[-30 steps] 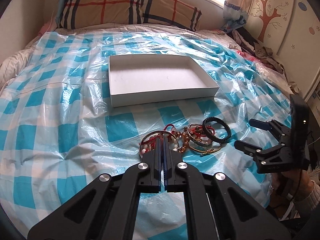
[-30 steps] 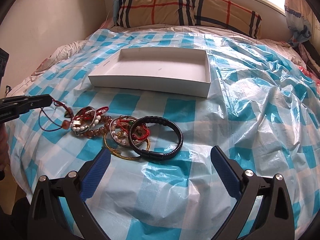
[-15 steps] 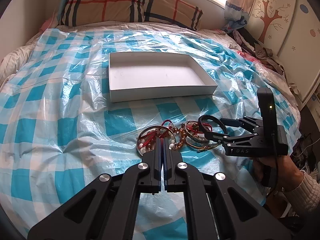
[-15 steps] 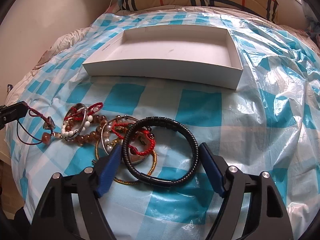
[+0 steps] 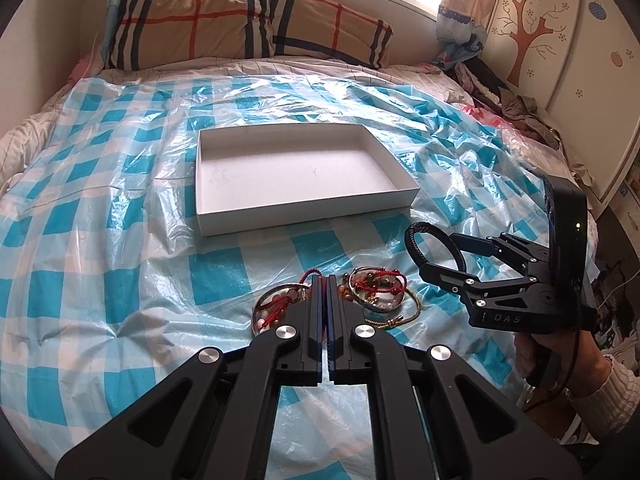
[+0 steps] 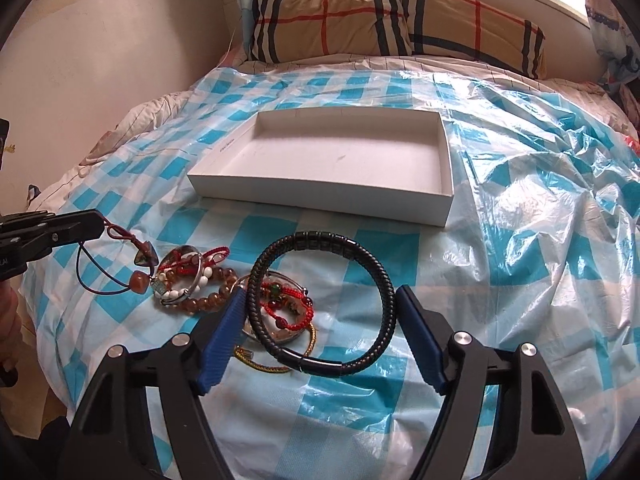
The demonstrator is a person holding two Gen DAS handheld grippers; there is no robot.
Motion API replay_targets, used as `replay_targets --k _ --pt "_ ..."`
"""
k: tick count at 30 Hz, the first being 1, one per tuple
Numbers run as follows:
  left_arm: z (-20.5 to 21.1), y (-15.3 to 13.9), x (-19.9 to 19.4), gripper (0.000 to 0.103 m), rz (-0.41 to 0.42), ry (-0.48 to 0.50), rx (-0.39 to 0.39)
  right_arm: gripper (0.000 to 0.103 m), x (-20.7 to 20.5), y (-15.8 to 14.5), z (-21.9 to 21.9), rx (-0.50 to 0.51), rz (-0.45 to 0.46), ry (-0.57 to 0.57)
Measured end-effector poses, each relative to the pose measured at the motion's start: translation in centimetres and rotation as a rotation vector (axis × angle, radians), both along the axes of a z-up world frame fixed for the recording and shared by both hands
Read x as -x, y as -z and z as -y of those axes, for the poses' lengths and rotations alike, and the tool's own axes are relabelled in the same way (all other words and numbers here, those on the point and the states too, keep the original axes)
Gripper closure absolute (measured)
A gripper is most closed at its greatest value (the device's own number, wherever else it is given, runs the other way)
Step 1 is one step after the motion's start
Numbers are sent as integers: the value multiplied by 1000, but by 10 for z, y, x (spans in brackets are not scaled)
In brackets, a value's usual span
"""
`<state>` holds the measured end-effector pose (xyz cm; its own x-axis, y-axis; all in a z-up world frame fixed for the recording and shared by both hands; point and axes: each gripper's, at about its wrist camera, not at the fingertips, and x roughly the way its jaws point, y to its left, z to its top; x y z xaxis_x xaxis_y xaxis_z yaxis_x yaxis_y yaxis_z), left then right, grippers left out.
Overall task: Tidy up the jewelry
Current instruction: 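Carry both bracelets into the white box and open both tools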
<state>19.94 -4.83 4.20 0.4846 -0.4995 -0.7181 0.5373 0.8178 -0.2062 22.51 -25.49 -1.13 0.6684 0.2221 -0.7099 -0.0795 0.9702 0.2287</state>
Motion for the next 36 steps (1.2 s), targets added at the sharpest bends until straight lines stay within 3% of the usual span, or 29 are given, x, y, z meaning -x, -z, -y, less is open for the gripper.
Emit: replay_targets --k 7,19,26,28,30,36 --pt "21 -17 -20 101 36 21 17 30 -16 -8 1 8 39 -10" --pt "74 -24 -87 101 62 17 75 30 -68 -19 1 46 107 -32" --pt "92 -4 -142 99 44 -73 74 30 -109 -13 9 72 131 -24" --pt "92 10 -158 88 23 -109 30 30 -121 -10 11 78 138 -19" --pt "85 21 -167 67 7 -151 2 30 -133 -8 11 78 142 -17" --pt "57 27 -158 57 12 -187 -11 29 -153 3 2 90 126 -29"
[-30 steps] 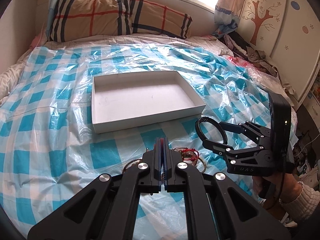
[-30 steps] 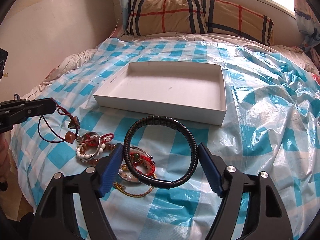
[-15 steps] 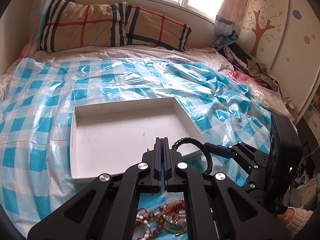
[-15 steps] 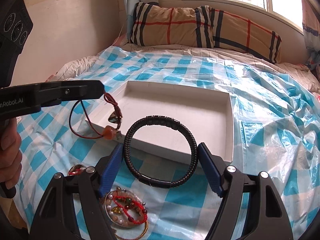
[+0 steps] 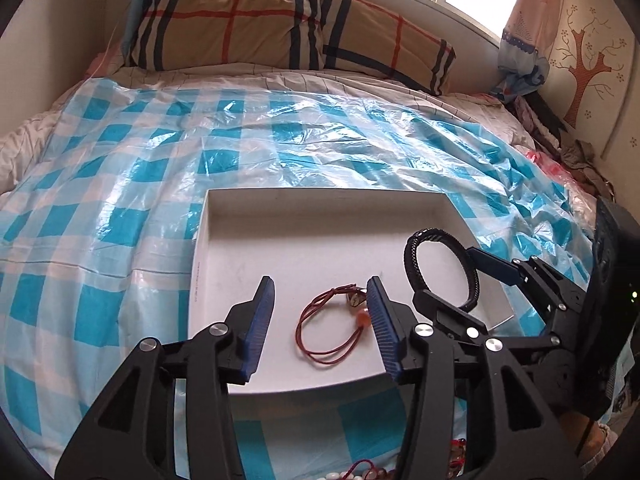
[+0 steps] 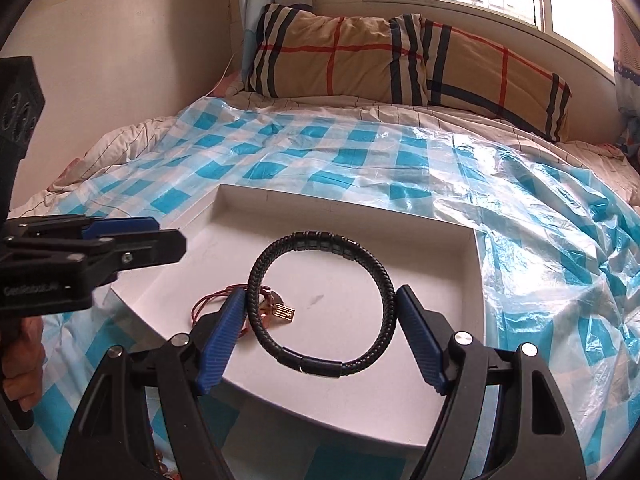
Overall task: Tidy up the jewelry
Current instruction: 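Carry both bracelets into the white box and open both tools, then grasp a silver bangle from the pile with the left tool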
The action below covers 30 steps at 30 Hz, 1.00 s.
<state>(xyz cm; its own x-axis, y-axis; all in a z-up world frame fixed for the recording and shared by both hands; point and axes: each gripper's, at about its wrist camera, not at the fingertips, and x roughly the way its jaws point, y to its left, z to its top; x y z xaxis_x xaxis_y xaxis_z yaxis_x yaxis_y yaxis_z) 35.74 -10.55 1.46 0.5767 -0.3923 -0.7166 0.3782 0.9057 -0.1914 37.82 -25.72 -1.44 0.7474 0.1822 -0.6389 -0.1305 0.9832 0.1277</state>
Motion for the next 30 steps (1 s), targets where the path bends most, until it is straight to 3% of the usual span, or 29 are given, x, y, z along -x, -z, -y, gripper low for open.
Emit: replay_targets --k 8,18,23,30 --pt "-35 6 34 46 -32 -7 -12 26 22 -5 1 1 3 10" --pt "-63 34 90 46 -91 99 -77 26 89 2 8 -71 -94 -38" --pt "-63 46 96 46 -85 150 -133 26 112 15 7 -78 -151 -45" --pt "-49 58 96 51 -94 240 -175 26 112 23 3 -85 -176 -59"
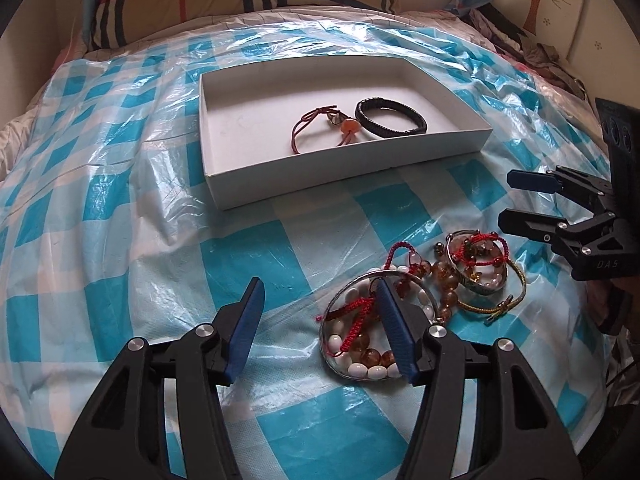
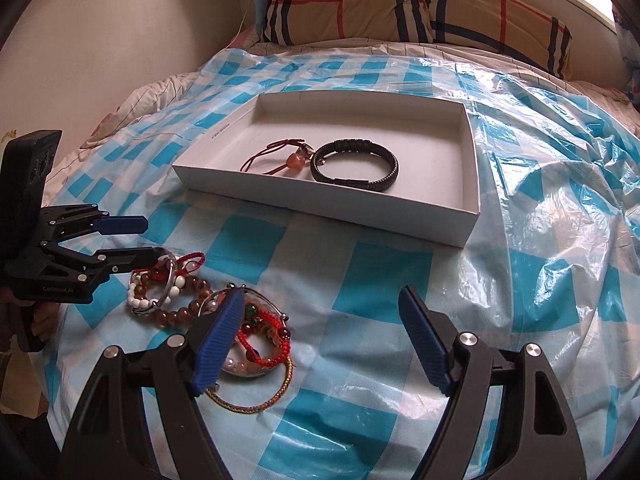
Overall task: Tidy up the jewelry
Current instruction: 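Grasp a silver bangle from the pile with the left tool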
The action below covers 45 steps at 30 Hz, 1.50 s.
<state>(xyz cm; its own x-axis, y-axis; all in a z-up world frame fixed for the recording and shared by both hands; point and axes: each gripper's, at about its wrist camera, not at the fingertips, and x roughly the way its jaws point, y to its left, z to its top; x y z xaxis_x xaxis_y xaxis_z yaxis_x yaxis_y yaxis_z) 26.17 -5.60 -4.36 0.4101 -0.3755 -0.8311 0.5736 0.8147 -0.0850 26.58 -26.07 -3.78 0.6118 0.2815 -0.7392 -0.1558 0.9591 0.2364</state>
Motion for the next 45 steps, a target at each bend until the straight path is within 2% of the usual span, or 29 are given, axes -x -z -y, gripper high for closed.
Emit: replay_targets --k 7,9,11,14,19,23,26,29,34,37,42,45 --pt "9 2 -6 67 -6 34 6 26 -8 -1 -12 -3 9 -33" --pt "15 6 -5 83 -20 68 -3 26 -9 -1 -15 -4 8 -41" --pt "20 8 -1 90 -13 97 -35 26 -11 -1 -17 -6 8 -47" --pt "18 1 7 99 -9 111 -25 26 -12 -2 -22 -14 11 -59" --pt "-9 -17 21 99 -27 56 77 26 -14 -4 -33 -12 18 -93" --pt "-34 -18 26 99 -68 9 144 26 -18 -6 -40 -18 21 -114" --pt "-50 -13 29 99 -79 -29 149 26 -21 -7 -48 -26 17 -144" --pt "-64 -2 29 99 -113 -68 165 26 -23 -10 -63 -30 22 -213" --pt "-82 7 24 98 -158 -136 247 26 -17 -14 -99 66 42 -350" --pt "-76 7 18 97 -148 -118 225 26 -15 -12 -106 84 38 -377" --pt "-55 10 7 83 -132 -77 137 26 -15 -9 -102 77 23 -361" --pt "-42 14 5 83 -123 -48 75 26 -15 -8 -100 71 15 -359"
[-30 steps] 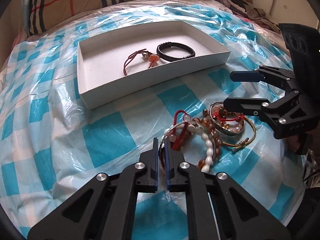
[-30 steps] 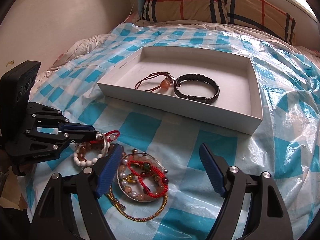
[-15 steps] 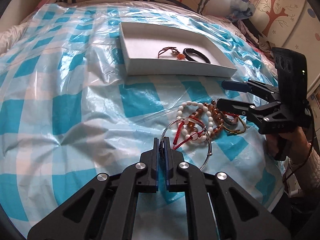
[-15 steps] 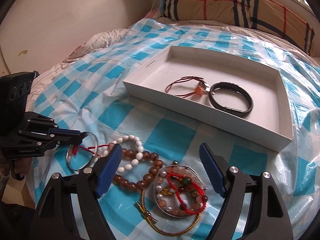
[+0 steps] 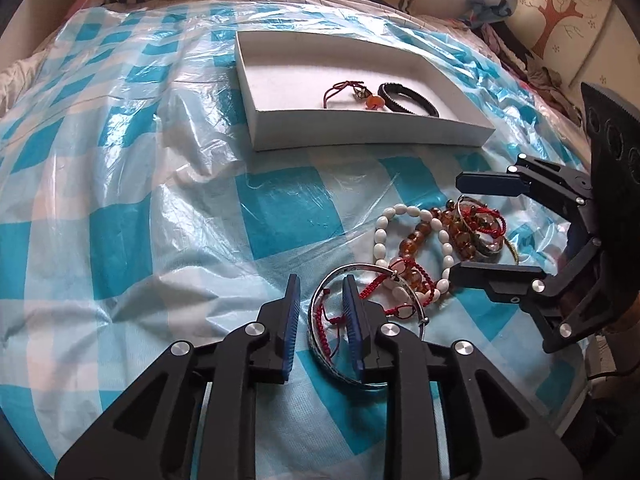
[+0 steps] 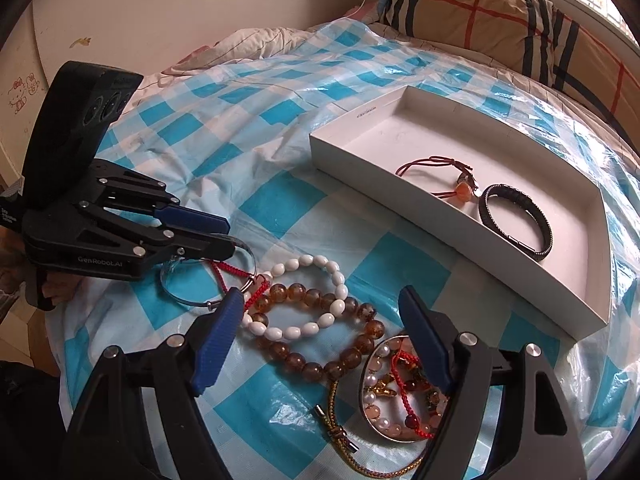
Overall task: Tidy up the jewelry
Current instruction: 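Grasp a silver bangle from the pile with the left tool, then grasp the red string bracelet with the right tool while the left tool holds the bangle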
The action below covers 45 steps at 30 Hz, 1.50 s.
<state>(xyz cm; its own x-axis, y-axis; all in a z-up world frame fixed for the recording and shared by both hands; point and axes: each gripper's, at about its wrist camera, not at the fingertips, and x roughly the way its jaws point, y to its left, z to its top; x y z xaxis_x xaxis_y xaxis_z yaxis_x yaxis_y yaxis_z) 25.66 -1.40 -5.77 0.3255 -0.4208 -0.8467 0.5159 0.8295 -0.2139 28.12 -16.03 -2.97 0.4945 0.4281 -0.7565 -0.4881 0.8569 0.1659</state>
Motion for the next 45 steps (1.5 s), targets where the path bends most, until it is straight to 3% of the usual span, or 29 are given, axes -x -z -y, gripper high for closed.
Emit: replay_targets --k 1,2,4,7,11,13,16,25,27,28,29,31,37,45 --pt "4 0 -1 84 3 9 -15 26 0 0 0 1 -2 -1" --pt "6 -1 -1 92 6 15 -23 26 1 1 0 3 -4 -2" --pt "4 -4 -3 98 -3 11 10 26 2 1 -1 3 -5 -9" --pt "-13 -12 -5 99 -7 -61 98 26 7 0 -3 0 1 -29" --pt "-51 -18 -7 99 -38 -175 283 26 13 -4 -14 2 26 -89" --pt "-66 -16 -6 99 -58 -212 326 26 14 -7 -22 7 45 -123" --pt "-77 -10 -5 99 -63 -250 299 26 10 -9 -38 6 58 -167" --pt "-92 -2 -2 99 -77 -304 325 32 -22 7 -79 23 23 -280" --pt "-93 -3 -1 99 -71 -306 324 38 -29 13 -80 4 -10 -295" --pt "-94 -4 -1 99 -68 -307 323 46 -31 15 -78 -7 -21 -294" --pt "-94 -4 -1 99 -65 -307 319 67 -32 15 -77 -11 -31 -291" --pt "-92 -6 -1 99 -62 -305 316 96 -32 16 -74 -8 -60 -285" --pt "-77 -16 6 99 -36 -283 291 99 -10 4 -41 -87 -72 -183" --pt "-31 -43 29 99 25 -209 251 99 37 -35 32 -259 -6 72"
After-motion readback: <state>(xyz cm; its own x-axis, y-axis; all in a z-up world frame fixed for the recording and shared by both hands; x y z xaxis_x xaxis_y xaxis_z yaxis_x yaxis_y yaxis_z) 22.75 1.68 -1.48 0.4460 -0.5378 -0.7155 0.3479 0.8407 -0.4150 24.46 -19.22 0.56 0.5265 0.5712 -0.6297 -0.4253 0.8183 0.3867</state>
